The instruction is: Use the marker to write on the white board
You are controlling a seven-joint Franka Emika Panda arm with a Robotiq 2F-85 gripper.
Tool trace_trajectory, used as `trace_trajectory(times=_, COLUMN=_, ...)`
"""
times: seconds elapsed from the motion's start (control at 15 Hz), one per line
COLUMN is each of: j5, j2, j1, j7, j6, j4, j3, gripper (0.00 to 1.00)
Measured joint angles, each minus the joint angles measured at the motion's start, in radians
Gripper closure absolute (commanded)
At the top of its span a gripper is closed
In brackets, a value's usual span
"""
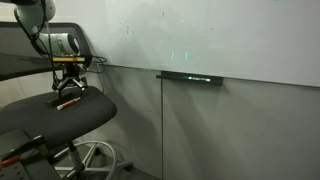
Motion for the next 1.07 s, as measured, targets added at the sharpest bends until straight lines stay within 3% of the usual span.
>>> trace_trajectory(times=0.27, j5=-0.002, j2=0.0, j1=-0.004, j7=-0.066, j6=0.184, j4=-0.078, j3=0.031, gripper=0.0)
trace_trajectory(times=0.47, j5=-0.002, j2=-0.021, j1=-0.007, j7=-0.068, j6=0.25, j4=-0.142, j3=0.044, gripper=0.0)
trace_trajectory(times=0.53, j5=0.0, j2=-0.033, j1=-0.01, j7=-0.068, j6=0.263, j4=-0.161, j3=0.046, gripper=0.04)
trace_trajectory(times=0.6, j5=0.003, j2=-0.043, j1=-0.012, j7=-0.067, j6=0.275, j4=-0.179, j3=0.05, gripper=0.27)
trace_trajectory(times=0.73, j5=0.003, j2=-0.059, j1=-0.016, j7=-0.066, j6=0.294, j4=-0.211, j3=0.056, gripper=0.31)
trace_trajectory(times=1.07, j5=0.003, j2=-0.08, j1=-0.026, j7=-0.071, j6=0.323, j4=-0.256, j3=0.069, gripper=0.69)
